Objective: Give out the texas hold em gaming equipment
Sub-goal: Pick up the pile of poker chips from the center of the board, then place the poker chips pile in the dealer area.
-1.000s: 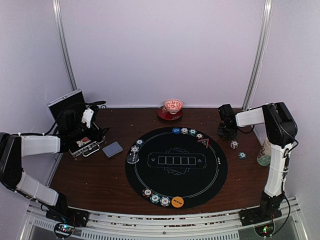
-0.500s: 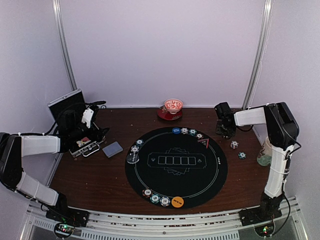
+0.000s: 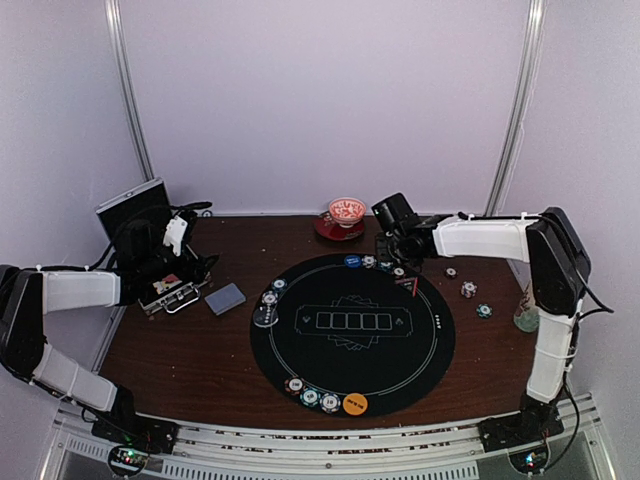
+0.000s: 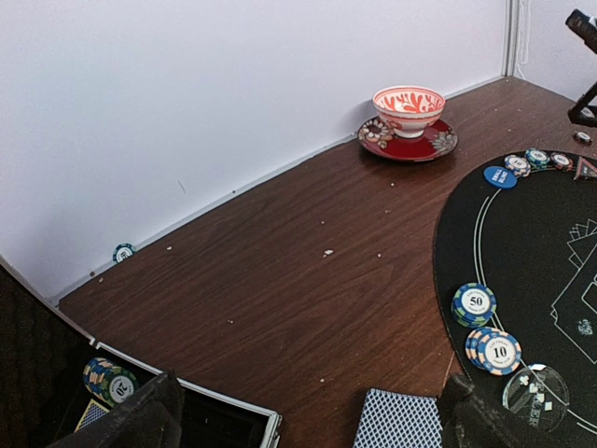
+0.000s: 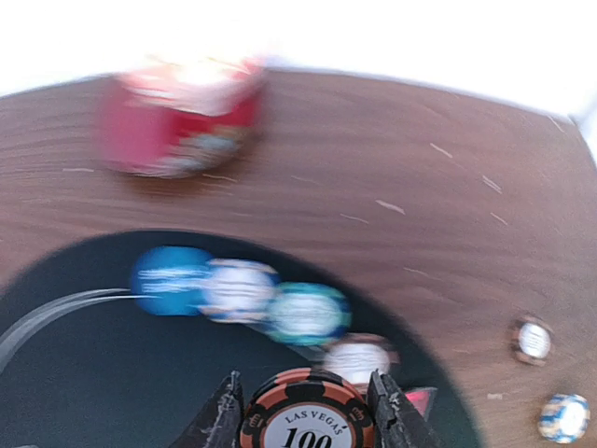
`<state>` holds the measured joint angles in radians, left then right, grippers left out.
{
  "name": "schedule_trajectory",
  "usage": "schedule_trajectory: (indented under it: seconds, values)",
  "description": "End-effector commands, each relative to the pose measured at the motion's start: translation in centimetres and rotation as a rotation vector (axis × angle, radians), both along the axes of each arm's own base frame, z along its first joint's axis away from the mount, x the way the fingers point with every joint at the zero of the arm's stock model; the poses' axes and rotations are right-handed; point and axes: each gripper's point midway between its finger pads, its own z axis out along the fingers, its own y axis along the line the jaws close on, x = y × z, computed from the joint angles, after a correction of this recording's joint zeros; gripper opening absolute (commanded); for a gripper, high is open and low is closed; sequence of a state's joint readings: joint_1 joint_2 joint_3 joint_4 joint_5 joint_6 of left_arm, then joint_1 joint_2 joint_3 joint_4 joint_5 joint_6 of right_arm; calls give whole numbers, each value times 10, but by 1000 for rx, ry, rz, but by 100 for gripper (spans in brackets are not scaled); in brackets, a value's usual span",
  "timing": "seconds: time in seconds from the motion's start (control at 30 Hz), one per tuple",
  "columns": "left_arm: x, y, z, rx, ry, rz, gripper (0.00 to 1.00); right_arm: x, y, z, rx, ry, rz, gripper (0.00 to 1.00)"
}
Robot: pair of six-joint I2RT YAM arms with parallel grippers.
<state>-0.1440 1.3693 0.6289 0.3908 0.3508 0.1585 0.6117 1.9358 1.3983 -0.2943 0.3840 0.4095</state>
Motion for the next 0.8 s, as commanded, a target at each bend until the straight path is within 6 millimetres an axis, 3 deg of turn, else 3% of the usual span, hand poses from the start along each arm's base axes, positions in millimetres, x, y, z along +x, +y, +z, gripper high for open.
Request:
schedule_trajectory:
  seconds: [0.0,0.23,0.37,0.57,0.77]
  values:
    - [8,0,15,-3,-47,2,98,-1,78,40,80,-81,149,28]
    - [7,0,18,-4,-55,0,98,-4,183,31,180,-62,316,28]
    - [7,-1,17,-6,-53,-1,98,0,219,12,239,-40,360,28]
    - [7,-1,18,-4,-56,-2,98,0,255,-14,338,-12,402,29]
    - [7,-1,17,-4,-54,-2,98,-4,266,-41,366,18,409,29]
